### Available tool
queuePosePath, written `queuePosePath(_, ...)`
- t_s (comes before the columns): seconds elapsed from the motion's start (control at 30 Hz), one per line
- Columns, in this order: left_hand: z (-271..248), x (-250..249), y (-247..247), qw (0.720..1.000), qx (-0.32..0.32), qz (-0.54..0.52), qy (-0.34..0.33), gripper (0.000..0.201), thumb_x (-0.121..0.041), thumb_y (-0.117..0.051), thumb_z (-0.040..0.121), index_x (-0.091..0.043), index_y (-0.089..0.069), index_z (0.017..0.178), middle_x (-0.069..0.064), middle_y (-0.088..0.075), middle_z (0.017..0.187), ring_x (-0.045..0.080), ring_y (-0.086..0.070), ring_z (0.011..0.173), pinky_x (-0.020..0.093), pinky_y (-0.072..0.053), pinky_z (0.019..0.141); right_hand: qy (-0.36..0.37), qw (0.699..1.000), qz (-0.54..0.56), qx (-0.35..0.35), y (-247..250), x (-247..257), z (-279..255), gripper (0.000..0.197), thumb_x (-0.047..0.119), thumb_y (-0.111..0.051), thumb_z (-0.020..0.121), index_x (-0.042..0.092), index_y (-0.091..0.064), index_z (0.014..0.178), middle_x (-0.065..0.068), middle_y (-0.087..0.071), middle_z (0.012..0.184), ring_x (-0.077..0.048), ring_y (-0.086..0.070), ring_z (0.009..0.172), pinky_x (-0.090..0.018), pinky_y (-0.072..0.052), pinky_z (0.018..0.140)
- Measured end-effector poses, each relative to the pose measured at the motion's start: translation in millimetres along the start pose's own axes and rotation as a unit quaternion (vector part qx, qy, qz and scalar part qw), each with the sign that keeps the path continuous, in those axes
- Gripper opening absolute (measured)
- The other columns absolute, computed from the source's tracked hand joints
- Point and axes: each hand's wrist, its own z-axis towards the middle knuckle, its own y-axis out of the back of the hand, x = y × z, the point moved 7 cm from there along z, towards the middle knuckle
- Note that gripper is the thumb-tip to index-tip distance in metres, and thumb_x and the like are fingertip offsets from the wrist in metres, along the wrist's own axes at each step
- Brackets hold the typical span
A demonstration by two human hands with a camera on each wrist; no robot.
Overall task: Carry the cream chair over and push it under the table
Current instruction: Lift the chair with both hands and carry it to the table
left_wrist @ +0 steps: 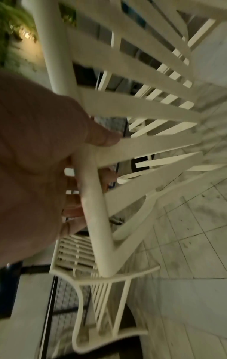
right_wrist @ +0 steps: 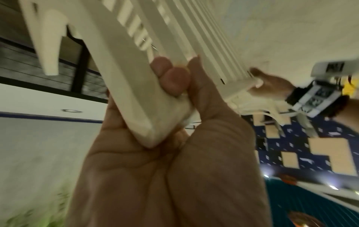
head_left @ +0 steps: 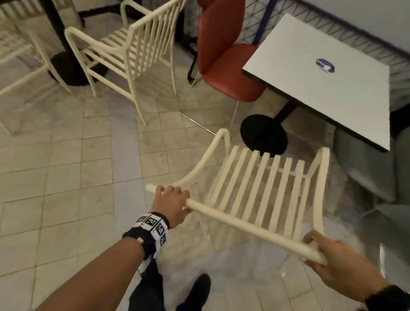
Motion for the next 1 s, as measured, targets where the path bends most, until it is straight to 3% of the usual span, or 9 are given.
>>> queuePosePath(0.13, 20, -59, -10, 0.990, 0.101, 0.055, -0.082, 0.008, -0.032, -0.062, 0.079, -0.030, -0.061, 0.087, -0.006, -0.066, 0.100, 0.023, -0.061, 0.102, 0.043, -0.042, 0.093, -0.079, 0.997, -0.003, 0.001, -53, -63, -26, 0.026, 0.049, -0.059, 0.081, 0.042, -0.050, 0.104, 0.005, -0.059, 0.080, -0.014, -0.058, 0.072, -0.028, -0.053, 0.069)
queuePosePath(0.23, 27, -94, -5, 0.982, 0.124, 0.084, -0.119, 0.022, -0.048, -0.064, 0.081, -0.028, -0.068, 0.090, -0.004, -0.068, 0.097, 0.023, -0.063, 0.097, 0.037, -0.046, 0.083, -0.119, 0.993, 0.012, -0.011, -81, -88, -39, 0.030, 0.036, -0.058, 0.082, 0.041, -0.055, 0.112, 0.004, -0.055, 0.075, -0.019, -0.053, 0.070, -0.026, -0.043, 0.063)
queuePosePath(0.33, 26, -115, -4, 0.975, 0.123, 0.127, -0.135, 0.044, -0.069, -0.060, 0.076, -0.029, -0.072, 0.091, -0.002, -0.070, 0.093, 0.022, -0.064, 0.091, 0.035, -0.045, 0.077, -0.133, 0.990, 0.048, -0.007, -121, -98, -50, 0.036, 0.029, -0.056, 0.080, 0.043, -0.058, 0.114, -0.002, -0.069, 0.083, -0.025, -0.065, 0.081, -0.029, -0.042, 0.062)
queuePosePath(0.47, 6, -133, -21, 0.965, 0.124, 0.183, -0.142, 0.048, -0.070, -0.055, 0.078, -0.030, -0.070, 0.100, 0.001, -0.066, 0.102, 0.022, -0.059, 0.100, 0.038, -0.044, 0.085, -0.140, 0.986, 0.090, 0.009, -169, -105, -64, 0.047, 0.027, -0.054, 0.079, 0.050, -0.046, 0.119, 0.000, -0.055, 0.076, -0.030, -0.066, 0.095, -0.037, -0.054, 0.079)
queuePosePath(0.57, -12, -139, -32, 0.961, 0.117, 0.210, -0.138, 0.043, -0.066, -0.054, 0.080, -0.032, -0.069, 0.101, -0.001, -0.065, 0.102, 0.020, -0.057, 0.102, 0.038, -0.043, 0.085, -0.141, 0.986, 0.088, 0.006, -190, -114, -66, 0.046, 0.029, -0.053, 0.080, 0.049, -0.049, 0.122, -0.003, -0.065, 0.090, -0.028, -0.064, 0.099, -0.035, -0.053, 0.082)
queuePosePath(0.7, -26, -142, -35, 0.962, 0.107, 0.217, -0.125, 0.036, -0.061, -0.054, 0.083, -0.034, -0.067, 0.102, -0.005, -0.068, 0.102, 0.019, -0.056, 0.106, 0.038, -0.041, 0.087, -0.134, 0.989, 0.067, -0.005, -199, -119, -67, 0.040, 0.025, -0.063, 0.072, 0.042, -0.061, 0.108, 0.001, -0.071, 0.089, -0.027, -0.066, 0.085, -0.038, -0.054, 0.072)
queuePosePath(0.8, -34, -147, -38, 0.959, 0.126, 0.216, -0.132, 0.045, -0.067, -0.052, 0.081, -0.031, -0.066, 0.103, -0.004, -0.066, 0.103, 0.019, -0.053, 0.107, 0.038, -0.042, 0.089, -0.134, 0.990, 0.037, 0.000, -211, -126, -66, 0.045, 0.027, -0.083, 0.046, 0.035, -0.066, 0.087, 0.003, -0.055, 0.077, -0.020, -0.059, 0.064, -0.032, -0.052, 0.046)
queuePosePath(0.87, -36, -146, -42, 0.957, 0.148, 0.218, -0.122, 0.048, -0.068, -0.053, 0.080, -0.030, -0.067, 0.105, -0.002, -0.063, 0.105, 0.019, -0.053, 0.107, 0.037, -0.044, 0.092, -0.111, 0.994, 0.020, 0.013, -210, -118, -61, 0.044, 0.028, -0.080, 0.055, 0.038, -0.065, 0.095, 0.003, -0.056, 0.088, -0.020, -0.062, 0.069, -0.034, -0.055, 0.053)
queuePosePath(1.0, -24, -146, -38, 0.956, 0.160, 0.224, -0.103, 0.035, -0.050, -0.057, 0.079, -0.028, -0.068, 0.104, 0.000, -0.059, 0.106, 0.019, -0.056, 0.109, 0.040, -0.050, 0.093, -0.071, 0.995, 0.070, -0.020, -191, -108, -48, 0.035, 0.024, -0.052, 0.085, 0.038, -0.050, 0.117, 0.009, -0.051, 0.117, -0.024, -0.065, 0.098, -0.039, -0.052, 0.079)
